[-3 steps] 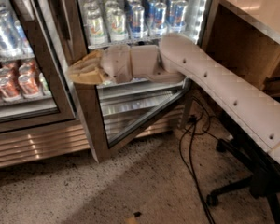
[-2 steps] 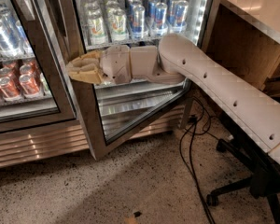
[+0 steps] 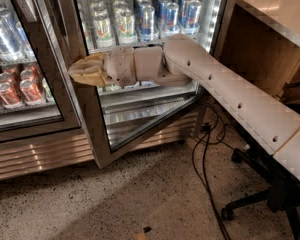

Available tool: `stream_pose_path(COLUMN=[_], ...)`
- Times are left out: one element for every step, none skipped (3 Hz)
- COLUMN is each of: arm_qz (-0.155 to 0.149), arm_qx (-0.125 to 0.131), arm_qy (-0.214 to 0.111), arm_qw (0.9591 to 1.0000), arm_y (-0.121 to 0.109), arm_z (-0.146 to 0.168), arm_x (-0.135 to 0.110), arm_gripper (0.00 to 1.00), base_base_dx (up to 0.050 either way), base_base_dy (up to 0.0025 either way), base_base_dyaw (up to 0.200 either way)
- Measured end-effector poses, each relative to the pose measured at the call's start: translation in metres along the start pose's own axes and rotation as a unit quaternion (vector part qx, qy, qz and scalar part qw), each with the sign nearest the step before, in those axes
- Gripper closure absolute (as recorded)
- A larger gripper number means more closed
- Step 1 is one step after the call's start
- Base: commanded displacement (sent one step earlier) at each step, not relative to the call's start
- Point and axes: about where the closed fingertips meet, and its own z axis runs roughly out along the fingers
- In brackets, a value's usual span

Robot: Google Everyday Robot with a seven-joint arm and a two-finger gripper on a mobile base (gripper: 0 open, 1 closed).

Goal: Close right fridge door

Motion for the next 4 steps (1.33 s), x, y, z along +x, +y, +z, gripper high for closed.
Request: stream_pose_path(arm_qz=[0.0,-0.009,-0.02,-0.02], arm_qx=[0.0,-0.001,0.002,0.002], arm_qy=[0.0,0.002,0.005,0.005], arm_qw=[1.0,1.0,0.9998,0.9998], arm_y=[0.0,-0.01,-0.028,-0.027], arm_z=[0.0,0.003,0.006,0.006], arm_x=[0.0,0.003,0.01,0.009], arm_gripper=[1.0,1.0,1.0,1.0], base_base_dx=[0.0,0.0,0.0,0.0], base_base_dy=[0.0,0.0,0.0,0.0], base_base_dyaw=[0.0,0.0,0.0,0.0])
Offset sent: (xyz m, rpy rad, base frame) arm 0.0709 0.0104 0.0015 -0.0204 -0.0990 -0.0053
